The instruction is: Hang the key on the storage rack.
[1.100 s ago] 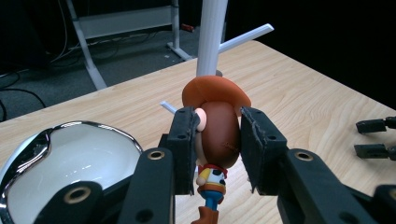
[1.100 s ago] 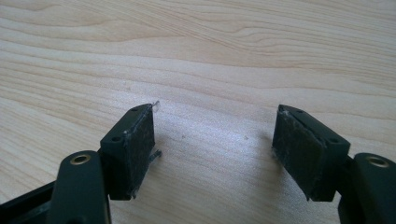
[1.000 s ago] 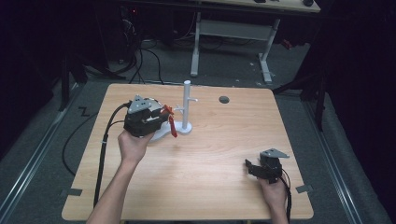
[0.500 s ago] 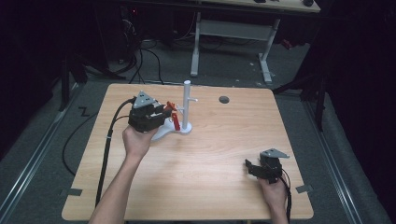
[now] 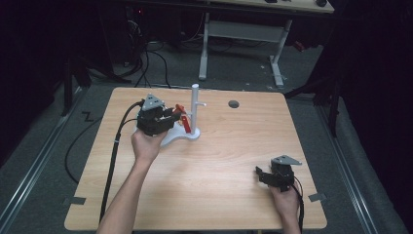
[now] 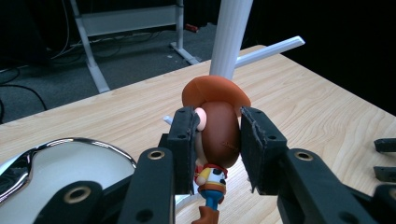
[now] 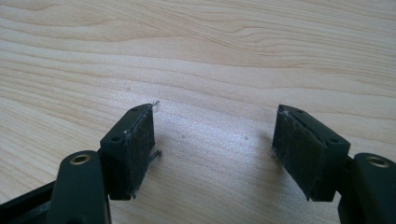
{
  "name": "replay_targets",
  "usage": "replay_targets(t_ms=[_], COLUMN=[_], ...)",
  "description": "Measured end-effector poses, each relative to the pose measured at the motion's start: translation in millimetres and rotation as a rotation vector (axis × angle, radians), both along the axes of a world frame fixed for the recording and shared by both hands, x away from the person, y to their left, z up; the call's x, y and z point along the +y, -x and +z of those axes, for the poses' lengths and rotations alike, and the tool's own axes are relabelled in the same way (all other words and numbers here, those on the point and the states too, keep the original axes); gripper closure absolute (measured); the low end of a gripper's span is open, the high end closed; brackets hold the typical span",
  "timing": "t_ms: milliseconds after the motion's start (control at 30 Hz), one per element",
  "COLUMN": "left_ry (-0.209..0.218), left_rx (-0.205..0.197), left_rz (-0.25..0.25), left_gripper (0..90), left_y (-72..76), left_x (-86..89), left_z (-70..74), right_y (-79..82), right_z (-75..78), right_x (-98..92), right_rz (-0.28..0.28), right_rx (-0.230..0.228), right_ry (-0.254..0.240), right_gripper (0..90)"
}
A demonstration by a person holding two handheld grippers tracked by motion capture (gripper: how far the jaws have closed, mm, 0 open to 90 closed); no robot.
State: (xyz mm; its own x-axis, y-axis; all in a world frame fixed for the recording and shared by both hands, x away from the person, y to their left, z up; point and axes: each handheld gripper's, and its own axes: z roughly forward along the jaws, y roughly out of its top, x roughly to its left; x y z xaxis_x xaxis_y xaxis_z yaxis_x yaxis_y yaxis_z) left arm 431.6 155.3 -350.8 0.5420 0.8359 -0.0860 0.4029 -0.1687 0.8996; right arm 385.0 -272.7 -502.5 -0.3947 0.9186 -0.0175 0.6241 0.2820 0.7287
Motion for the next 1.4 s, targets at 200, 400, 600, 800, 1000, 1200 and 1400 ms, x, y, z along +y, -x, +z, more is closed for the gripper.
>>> replay_targets(t_ms=[200, 400, 600, 800, 1000, 1200, 1400], left_ry=[0.001, 0.003, 0.007, 0.010, 0.001, 0.008, 0.009], left_rx=[0.005, 0.015, 0.018, 0.020, 0.028, 0.040, 0.048], left_rz=[0.015, 0.020, 0.024, 0.021, 0.026, 0.034, 0.037], left_gripper=[66.8, 66.8, 66.8, 66.7, 66.7, 66.7, 66.7], left_y=[-1.7, -3.7, -3.8, -2.5, -1.7, -1.0, -2.1], left_x=[3.2, 3.3, 4.9, 7.8, 9.3, 12.4, 11.7], left_z=[-1.7, -5.1, -8.7, -11.0, -14.9, -23.7, -30.0], right_y=[0.0, 0.0, 0.0, 0.0, 0.0, 0.0, 0.0], right_z=[0.0, 0.0, 0.0, 0.0, 0.0, 0.0, 0.0], right_x=[0.0, 0.0, 0.0, 0.0, 0.0, 0.0, 0.0], right_rz=[0.000, 0.000, 0.000, 0.000, 0.000, 0.000, 0.000], right_rx=[0.000, 0.000, 0.000, 0.000, 0.000, 0.000, 0.000], right_ry=[0.000, 0.000, 0.001, 0.000, 0.000, 0.000, 0.000], right_gripper=[30.1, 30.1, 30.1, 30.1, 30.1, 30.0, 30.1])
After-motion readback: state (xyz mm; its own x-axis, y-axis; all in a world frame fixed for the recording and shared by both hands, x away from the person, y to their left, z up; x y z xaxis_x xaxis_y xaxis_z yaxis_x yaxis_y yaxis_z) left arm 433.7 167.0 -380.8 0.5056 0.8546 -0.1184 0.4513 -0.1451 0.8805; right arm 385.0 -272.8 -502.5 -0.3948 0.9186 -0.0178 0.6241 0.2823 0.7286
